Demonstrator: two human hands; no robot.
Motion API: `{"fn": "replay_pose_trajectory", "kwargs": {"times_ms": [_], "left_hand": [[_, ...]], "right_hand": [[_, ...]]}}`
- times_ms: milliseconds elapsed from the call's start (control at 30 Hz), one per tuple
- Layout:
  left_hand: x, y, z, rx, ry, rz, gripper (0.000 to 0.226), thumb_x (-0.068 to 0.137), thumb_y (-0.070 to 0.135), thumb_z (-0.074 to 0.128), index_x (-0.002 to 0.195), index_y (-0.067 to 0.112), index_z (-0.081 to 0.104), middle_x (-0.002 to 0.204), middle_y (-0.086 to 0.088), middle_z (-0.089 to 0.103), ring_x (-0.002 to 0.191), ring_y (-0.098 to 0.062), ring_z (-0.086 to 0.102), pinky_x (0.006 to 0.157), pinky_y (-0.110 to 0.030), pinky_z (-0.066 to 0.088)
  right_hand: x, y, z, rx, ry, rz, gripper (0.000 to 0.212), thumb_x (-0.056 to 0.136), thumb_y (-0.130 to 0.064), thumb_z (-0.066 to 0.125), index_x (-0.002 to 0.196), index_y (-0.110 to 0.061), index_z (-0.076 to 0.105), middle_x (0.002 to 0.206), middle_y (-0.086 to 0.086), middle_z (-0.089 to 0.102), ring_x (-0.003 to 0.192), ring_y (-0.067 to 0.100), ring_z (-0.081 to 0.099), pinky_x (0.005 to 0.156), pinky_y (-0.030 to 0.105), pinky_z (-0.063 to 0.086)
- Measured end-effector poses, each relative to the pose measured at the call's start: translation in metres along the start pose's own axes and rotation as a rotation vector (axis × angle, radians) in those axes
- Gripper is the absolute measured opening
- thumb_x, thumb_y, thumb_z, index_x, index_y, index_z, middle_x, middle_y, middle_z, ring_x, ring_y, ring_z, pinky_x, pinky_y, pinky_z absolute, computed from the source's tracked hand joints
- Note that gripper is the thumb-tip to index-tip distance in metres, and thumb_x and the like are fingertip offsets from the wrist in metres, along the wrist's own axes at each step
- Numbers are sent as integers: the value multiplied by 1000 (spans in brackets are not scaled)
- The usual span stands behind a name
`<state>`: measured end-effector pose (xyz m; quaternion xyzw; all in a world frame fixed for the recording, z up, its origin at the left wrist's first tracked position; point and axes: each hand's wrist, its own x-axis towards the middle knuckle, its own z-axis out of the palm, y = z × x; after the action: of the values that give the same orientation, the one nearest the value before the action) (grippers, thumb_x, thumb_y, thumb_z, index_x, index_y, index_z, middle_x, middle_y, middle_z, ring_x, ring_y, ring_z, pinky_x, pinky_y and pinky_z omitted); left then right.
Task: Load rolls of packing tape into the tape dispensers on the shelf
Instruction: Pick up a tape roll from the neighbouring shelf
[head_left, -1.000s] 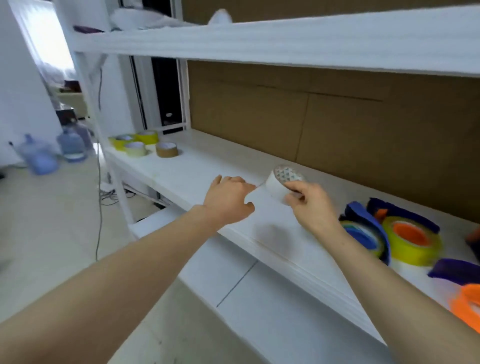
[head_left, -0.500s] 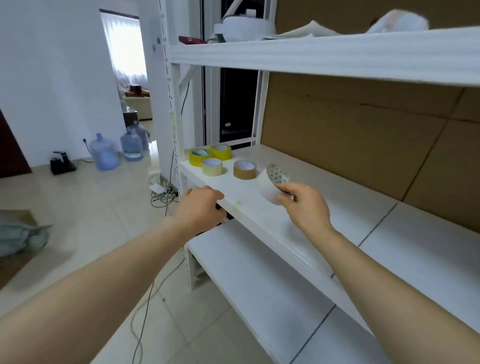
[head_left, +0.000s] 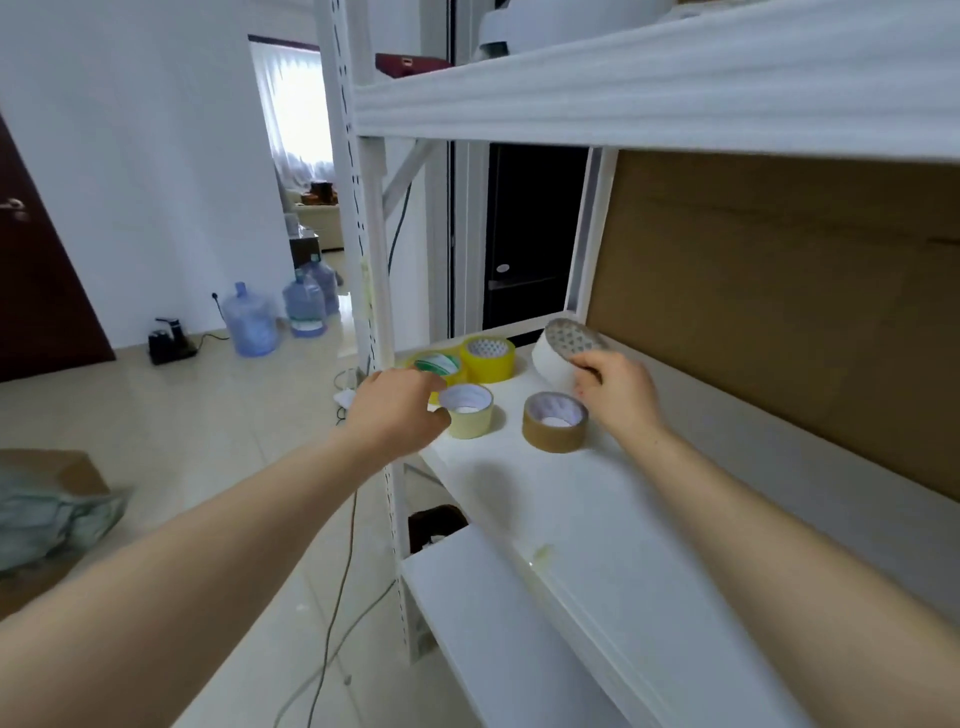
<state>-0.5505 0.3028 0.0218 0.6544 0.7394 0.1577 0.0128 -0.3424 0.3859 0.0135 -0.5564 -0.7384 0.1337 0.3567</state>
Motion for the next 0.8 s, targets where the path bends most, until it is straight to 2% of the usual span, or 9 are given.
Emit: {"fn": "replay_pose_trajectory", "kwargs": {"times_ms": [100,200,367,467,533,600,667,767,800], "left_hand": [[36,-12,3,-2,-18,1,40,87,29,55,126,19,58,127,-7,60,114,-29,55,100,-36,40],[66,-27,8,-11,-27,2,40,86,27,56,125,20,59,126,-9,59,112,-30,55,96,-36,44],[121,-48,20,-38,-85,61,42,89,26,55,129,15,55,129,-10,55,116,-29,52,94,-36,45],[156,-61,29,-82,-130,127,40,89,24,55,128,13,56,131,-10,55,118,-29,52,93,-34,44],[177,-70,34,-96,-173,170,43,88,24,56,130,14,54,133,-9,54,121,-28,50,94,-33,43],[196,-79,39,-92,-209,223,47,88,24,56,133,14,51,136,-8,51,124,-27,48,96,-33,42],[215,-86,43,-99,-227,261,43,88,22,54,130,14,53,134,-8,52,121,-28,50,94,-33,43],[237,-95,49,-119,-247,293,22,88,16,51,105,5,59,114,-12,57,105,-27,55,84,-33,46],[243,-96,52,-124,-249,310,24,87,15,51,106,1,59,116,-12,58,106,-28,55,86,-36,47]], "right_hand": [[45,7,23,-84,-47,-13,30,92,-12,46,114,-18,66,120,8,64,109,28,58,87,36,49],[80,17,46,-212,-114,-4,32,93,-14,45,116,-23,64,123,7,62,110,30,57,85,35,48],[124,33,82,-429,-230,106,34,91,-10,44,118,-17,63,122,14,60,108,34,57,83,35,48],[139,42,98,-448,-294,245,24,87,-9,45,97,-7,67,104,13,64,98,32,60,73,29,44],[147,43,107,-435,-347,316,19,89,-14,46,89,-6,63,93,13,59,90,28,58,71,26,38],[153,43,115,-447,-415,370,24,89,-18,49,97,-1,65,95,13,59,91,26,56,77,27,42],[156,39,121,-503,-460,430,31,85,-18,54,110,-3,65,111,12,64,102,29,59,88,31,48],[162,18,128,-712,-458,428,31,86,-22,51,114,-14,61,119,12,59,110,29,52,88,32,43],[166,9,131,-788,-412,363,31,87,-22,49,115,-18,60,119,11,56,112,29,49,88,32,41]]}}
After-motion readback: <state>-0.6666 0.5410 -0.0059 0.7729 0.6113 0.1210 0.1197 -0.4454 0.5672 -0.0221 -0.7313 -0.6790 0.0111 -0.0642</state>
